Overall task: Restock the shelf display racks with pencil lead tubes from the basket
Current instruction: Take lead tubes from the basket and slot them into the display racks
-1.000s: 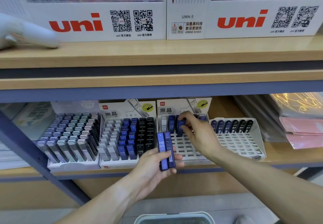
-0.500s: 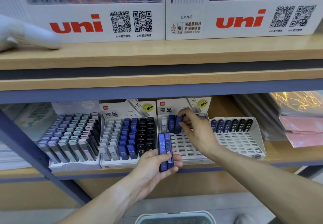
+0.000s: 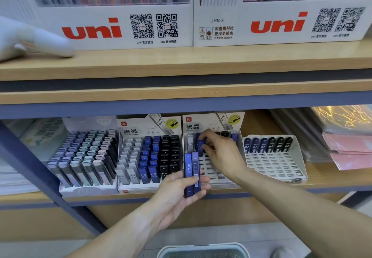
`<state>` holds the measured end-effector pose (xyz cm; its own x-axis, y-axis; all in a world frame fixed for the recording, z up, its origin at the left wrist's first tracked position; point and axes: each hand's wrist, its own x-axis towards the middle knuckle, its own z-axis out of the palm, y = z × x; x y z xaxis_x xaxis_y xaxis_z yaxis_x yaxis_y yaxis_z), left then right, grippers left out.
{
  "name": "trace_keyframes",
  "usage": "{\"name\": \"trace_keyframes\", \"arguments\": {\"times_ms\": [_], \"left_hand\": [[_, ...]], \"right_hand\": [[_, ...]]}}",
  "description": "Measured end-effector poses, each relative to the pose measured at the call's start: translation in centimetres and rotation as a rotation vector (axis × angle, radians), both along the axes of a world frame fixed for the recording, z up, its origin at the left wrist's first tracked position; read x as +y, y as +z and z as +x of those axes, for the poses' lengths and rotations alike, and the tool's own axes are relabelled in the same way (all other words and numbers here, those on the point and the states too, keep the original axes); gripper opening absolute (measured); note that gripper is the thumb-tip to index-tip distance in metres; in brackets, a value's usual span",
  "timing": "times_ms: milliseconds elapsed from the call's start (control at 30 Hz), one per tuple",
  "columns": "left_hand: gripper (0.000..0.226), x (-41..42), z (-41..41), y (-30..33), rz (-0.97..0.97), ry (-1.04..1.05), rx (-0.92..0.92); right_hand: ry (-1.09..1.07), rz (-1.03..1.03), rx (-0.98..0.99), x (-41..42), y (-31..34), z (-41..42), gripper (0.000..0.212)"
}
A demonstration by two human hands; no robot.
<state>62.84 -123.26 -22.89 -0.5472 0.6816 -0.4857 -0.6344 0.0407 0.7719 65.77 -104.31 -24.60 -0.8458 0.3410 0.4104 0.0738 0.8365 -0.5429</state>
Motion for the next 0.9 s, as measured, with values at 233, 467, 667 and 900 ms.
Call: {"name": "trace_keyframes", "arguments": {"times_ms": [233, 467, 667, 900], "left_hand": [[0.026, -0.3, -0.1, 0.4, 0.023, 0.008, -0.047], [0.026, -0.3, -0.3, 0.1, 0.033, 0.021, -0.057], [0.028, 0.0, 0.0, 0.0, 0.059, 0.002, -0.074], [0.025, 0.0, 0.1, -0.1, 0.090, 0.029, -0.086]], "right_hand": [[-0.082, -0.001, 0.006, -0.6, 0.7, 0.0, 0.026], [-0.091, -0.376, -0.015, -2.8, 2.2, 1.9, 0.016], [0.028, -0.672, -0.134, -2.9, 1.9, 2.3, 0.028], [0.028, -0.940, -0.075, -2.0, 3.2, 3.1, 0.026]]}}
